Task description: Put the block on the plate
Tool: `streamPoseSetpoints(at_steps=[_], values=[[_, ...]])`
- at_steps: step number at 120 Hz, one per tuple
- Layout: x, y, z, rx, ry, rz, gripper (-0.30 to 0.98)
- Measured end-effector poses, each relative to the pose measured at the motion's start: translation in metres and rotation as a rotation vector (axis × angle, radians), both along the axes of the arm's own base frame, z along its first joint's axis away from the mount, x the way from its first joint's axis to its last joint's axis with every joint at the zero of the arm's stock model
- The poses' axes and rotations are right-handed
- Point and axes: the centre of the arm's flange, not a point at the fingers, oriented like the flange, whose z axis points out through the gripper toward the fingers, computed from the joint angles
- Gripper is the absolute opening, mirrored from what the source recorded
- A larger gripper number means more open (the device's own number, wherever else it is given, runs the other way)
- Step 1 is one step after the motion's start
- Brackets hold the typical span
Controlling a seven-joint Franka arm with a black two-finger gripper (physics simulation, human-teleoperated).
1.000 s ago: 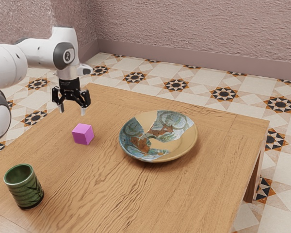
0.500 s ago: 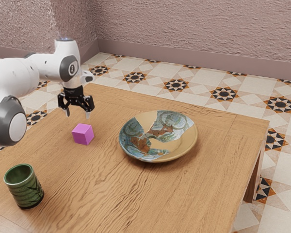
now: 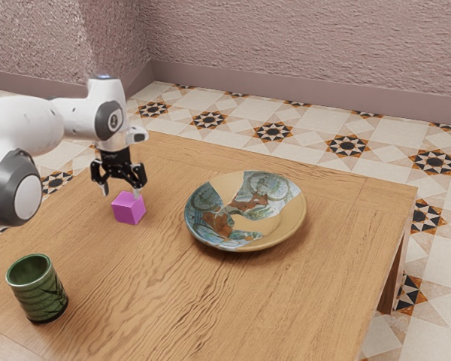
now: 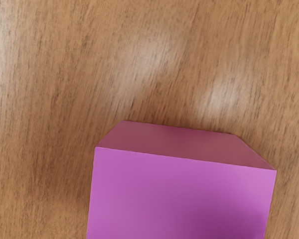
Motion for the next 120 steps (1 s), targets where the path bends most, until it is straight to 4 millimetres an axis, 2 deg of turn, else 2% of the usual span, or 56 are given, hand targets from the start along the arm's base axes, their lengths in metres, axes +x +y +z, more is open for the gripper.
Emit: streamPoseSetpoints(at_steps=[39,58,89,104,120], values=[[0.002,-0.004,-0.032,-0.007,0.022,-0.006,0.69],[0.003,-0.005,-0.040,-0.015,0.021,-0.002,0.67],[0.004,-0.006,-0.042,-0.017,0.014,0.000,0.49],[0.004,-0.005,-0.041,-0.015,0.010,0.000,0.47],[0.005,-0.004,-0.025,-0.009,-0.012,-0.001,0.46]])
